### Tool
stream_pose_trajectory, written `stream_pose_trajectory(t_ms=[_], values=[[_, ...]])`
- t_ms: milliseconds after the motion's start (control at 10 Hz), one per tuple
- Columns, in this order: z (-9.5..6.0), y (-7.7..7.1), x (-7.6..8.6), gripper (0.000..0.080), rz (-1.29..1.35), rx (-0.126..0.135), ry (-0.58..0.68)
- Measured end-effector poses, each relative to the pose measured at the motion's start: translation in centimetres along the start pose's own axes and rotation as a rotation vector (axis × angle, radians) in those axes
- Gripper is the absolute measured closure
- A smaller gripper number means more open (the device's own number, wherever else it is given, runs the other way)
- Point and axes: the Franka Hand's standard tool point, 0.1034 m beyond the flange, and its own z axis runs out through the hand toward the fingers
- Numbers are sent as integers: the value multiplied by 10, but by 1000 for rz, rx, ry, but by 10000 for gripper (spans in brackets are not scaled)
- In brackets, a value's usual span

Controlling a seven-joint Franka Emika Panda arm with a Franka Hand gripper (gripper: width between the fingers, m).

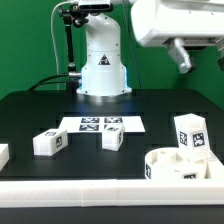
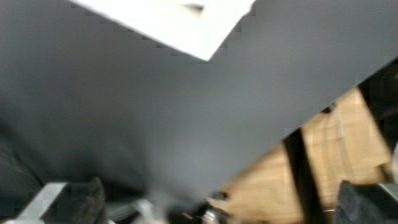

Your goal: Assemble stool

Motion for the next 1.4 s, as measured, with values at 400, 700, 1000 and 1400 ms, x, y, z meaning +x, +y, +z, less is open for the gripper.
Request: stream_pose_trajectory(t_ms=[400, 700, 1000, 1400], values=[[13, -1, -6, 150, 86, 19, -71], [16, -4, -16, 150, 83, 58, -251], [31, -2, -22, 150, 94, 122, -456], [36, 2, -21, 150, 89, 120, -459]])
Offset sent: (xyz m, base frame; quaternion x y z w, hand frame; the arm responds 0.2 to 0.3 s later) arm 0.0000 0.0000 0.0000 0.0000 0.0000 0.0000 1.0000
